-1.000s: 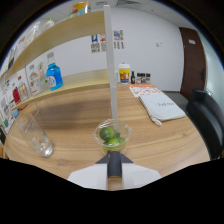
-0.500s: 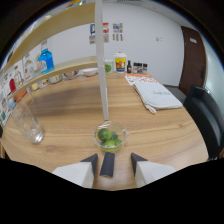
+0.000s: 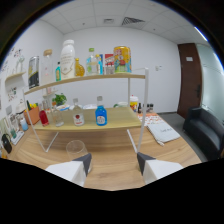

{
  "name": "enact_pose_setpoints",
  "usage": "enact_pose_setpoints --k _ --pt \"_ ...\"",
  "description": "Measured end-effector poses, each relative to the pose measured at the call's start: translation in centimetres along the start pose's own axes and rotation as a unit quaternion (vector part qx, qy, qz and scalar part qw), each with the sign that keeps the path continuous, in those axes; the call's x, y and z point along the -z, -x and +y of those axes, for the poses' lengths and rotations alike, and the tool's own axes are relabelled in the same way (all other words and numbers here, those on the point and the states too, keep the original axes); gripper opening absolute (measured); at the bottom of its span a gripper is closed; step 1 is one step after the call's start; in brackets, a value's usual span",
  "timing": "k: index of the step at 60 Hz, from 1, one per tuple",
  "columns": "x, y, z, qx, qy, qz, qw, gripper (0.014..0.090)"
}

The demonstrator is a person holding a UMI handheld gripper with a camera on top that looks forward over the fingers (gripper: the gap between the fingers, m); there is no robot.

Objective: Make me a cup of Mojito.

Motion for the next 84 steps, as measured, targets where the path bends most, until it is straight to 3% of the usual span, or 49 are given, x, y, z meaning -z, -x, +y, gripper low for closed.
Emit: enact_pose_setpoints --k 6,20,44,52,58,63,70,84 --pt "0.5 4.3 -0.6 -0.009 -0.01 -0.013 1.0 0.086" --pt "-0.4 11.2 0.6 -0.019 0.008 -0.035 0.999 0.0864" --pt "-9.0 13.9 -8.3 -0.005 -0.013 -0.045 0.999 0.0818" --pt "-12.4 13.7 -8.7 0.007 0.003 -0.043 0.999 0.0758" --pt "-14.7 13.5 -8.2 0.009 0.019 -0.039 0.999 0.0668" --pt "-15.9 13.3 -7.8 -0.001 0.032 -0.037 0.999 0.0496" --pt "-16.6 13.4 -7.5 -0.006 0.037 -0.043 0.998 0.036" --pt "-16.0 13.2 -7.5 0.012 0.032 -0.045 0.998 0.0339"
